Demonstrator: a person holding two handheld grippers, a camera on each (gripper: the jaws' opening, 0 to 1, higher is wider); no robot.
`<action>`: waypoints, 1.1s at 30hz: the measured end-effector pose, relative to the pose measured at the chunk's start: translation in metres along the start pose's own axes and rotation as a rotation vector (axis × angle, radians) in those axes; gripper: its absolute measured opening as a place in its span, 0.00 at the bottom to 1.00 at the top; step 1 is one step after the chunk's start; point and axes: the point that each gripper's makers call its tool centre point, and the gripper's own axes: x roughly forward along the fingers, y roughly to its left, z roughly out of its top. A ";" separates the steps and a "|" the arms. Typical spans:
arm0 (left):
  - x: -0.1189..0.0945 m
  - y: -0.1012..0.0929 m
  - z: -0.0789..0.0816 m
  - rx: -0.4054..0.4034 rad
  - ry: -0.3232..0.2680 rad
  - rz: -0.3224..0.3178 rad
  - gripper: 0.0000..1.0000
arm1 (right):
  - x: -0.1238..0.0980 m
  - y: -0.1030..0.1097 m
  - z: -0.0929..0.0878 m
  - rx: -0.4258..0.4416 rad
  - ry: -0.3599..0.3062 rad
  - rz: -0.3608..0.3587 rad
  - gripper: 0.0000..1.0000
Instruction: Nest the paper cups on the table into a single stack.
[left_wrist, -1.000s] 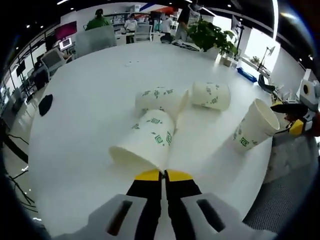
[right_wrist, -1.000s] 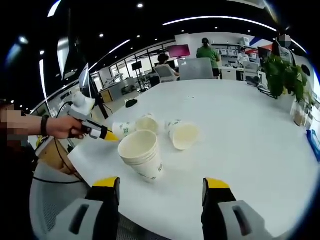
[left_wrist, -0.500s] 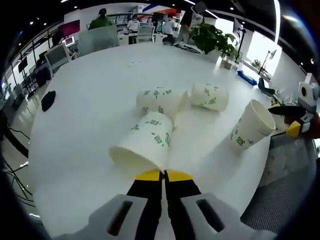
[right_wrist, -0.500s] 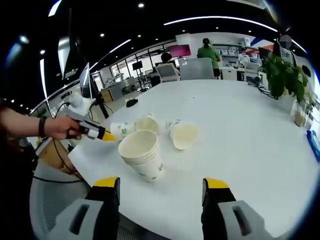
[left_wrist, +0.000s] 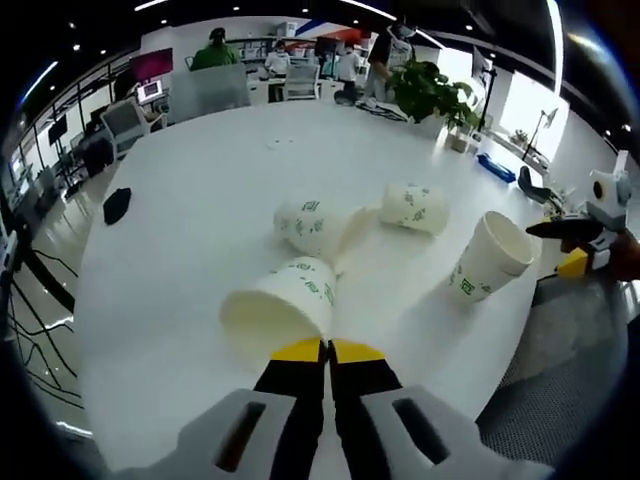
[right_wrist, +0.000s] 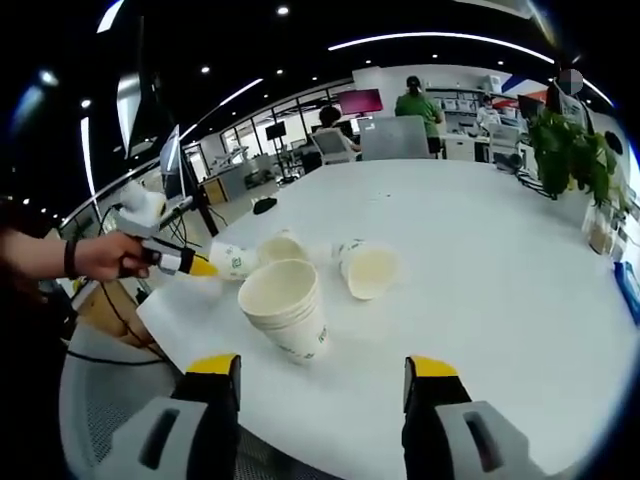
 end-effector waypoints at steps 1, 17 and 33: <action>-0.002 0.000 0.002 0.004 -0.006 0.003 0.00 | 0.001 0.000 0.000 0.000 0.001 0.001 0.65; -0.017 0.003 0.010 0.001 -0.039 0.031 0.00 | 0.001 0.000 -0.002 0.002 0.006 -0.001 0.65; -0.032 -0.025 0.027 0.041 -0.087 0.015 0.00 | 0.002 0.000 -0.003 0.000 0.007 -0.002 0.65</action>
